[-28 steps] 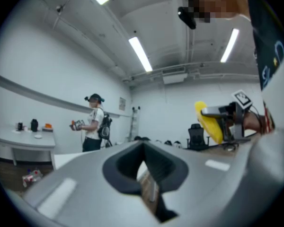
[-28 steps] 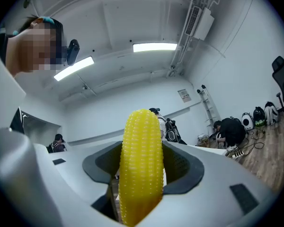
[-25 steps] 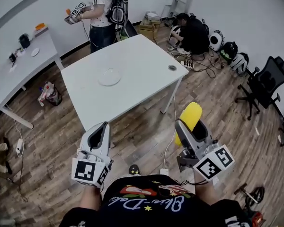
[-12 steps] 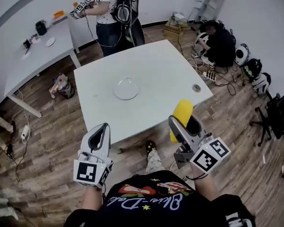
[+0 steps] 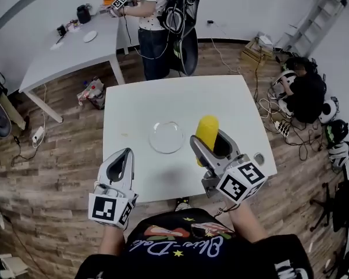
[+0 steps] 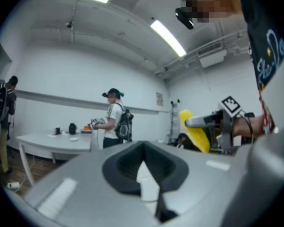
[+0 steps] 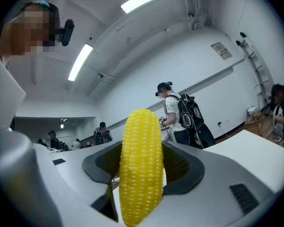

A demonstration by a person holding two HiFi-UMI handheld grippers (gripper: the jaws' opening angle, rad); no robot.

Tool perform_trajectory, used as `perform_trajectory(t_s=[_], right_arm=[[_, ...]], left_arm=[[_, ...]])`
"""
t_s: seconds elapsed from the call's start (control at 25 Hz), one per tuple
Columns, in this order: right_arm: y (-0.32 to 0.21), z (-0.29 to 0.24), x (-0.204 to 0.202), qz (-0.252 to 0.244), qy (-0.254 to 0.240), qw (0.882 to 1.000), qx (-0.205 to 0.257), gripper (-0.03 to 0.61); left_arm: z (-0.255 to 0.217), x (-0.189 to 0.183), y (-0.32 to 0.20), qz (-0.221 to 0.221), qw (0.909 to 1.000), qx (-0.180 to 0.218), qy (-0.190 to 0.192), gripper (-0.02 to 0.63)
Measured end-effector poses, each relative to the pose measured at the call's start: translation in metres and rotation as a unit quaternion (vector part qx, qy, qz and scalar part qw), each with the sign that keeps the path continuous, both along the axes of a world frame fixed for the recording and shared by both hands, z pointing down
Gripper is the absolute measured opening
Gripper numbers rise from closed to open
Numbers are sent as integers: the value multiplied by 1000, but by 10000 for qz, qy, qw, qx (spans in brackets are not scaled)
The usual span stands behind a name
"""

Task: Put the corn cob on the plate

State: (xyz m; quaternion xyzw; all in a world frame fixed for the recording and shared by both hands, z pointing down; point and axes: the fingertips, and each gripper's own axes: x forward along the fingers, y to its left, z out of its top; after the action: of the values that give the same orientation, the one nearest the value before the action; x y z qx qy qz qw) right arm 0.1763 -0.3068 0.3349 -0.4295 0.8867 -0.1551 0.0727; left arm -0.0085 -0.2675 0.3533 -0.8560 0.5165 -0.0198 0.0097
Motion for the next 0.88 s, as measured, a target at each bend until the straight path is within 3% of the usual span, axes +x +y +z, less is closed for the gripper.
perform_trajectory(t_s=[0.12, 0.36, 0.56, 0.76, 0.88], right_arm=[[-40, 32, -16, -405, 225, 9984, -332, 264], [-89, 103, -52, -743, 1124, 9856, -1017, 264], [-108, 158, -85, -1080, 1668, 9655, -1681, 264], [-124, 202, -107, -1370, 1925, 9434, -2327, 264], [-131, 225, -113, -1519, 2409, 9256, -2492, 264]], left_arm=[[4, -3, -15, -248, 9996, -53, 144, -3], [17, -36, -35, -706, 9972, -207, -115, -3], [5, -55, -56, -644, 9978, -36, 128, -3], [12, -63, -61, -614, 9978, -176, 180, -3], [17, -69, -63, -627, 9975, -266, 212, -3]])
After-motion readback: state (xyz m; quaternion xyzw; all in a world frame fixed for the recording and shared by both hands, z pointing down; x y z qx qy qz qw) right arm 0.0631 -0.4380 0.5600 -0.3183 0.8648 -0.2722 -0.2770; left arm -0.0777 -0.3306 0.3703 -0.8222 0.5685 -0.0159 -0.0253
